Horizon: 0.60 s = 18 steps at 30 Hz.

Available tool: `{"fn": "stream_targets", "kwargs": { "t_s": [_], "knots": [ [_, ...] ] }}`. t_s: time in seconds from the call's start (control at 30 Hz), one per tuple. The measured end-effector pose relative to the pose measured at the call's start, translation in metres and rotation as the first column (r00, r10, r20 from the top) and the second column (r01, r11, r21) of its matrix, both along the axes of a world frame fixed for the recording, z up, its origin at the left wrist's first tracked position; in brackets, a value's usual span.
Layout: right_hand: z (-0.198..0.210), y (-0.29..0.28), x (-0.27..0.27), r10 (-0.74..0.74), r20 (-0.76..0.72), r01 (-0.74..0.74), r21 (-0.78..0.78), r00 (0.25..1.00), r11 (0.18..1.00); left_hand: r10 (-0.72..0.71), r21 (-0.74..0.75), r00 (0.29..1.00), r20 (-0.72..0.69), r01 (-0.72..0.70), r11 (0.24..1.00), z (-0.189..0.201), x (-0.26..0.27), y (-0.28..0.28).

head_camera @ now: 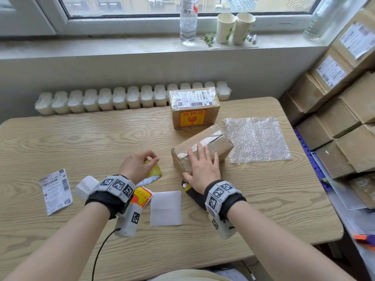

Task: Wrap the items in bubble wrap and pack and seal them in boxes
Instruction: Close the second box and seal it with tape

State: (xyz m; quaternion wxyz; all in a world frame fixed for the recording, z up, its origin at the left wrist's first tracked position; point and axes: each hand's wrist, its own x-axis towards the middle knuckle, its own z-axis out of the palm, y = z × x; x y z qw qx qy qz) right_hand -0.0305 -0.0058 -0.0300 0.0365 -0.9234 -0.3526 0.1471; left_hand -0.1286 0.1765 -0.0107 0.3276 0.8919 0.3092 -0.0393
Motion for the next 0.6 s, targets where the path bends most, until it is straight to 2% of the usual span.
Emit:
{"fn": "stream_targets", "kwargs": {
  "t_s": [0.07, 0.17, 0.43, 0.6],
  "knots": [
    [-0.001, -0.005, -0.002, -0.006, -0.008, 0.006, -0.017, 1.000, 1.000, -0.007, -0.008, 1.000, -0.008, 0.007, 1.000, 0.003, 0.003, -0.002],
    [-0.004, -0.015, -0.002, 0.065, 0.000, -0.065, -0.036, 0.998, 0.997, -0.045, -0.051, 0.999, -0.012, 0.044, 0.998, 0.007, 0.005, -0.005],
    [0.013, -0.036, 0.038, 0.342, -0.114, -0.352, -0.075, 0.933, 0.933, -0.182, -0.214, 0.983, -0.005, 0.177, 0.961, 0.021, 0.013, -0.011],
    [0.020, -0.038, 0.048, 0.362, -0.194, -0.380, -0.064, 0.912, 0.923, -0.228, -0.276, 0.973, 0.024, 0.226, 0.934, 0.024, 0.020, -0.016]
  ]
}}
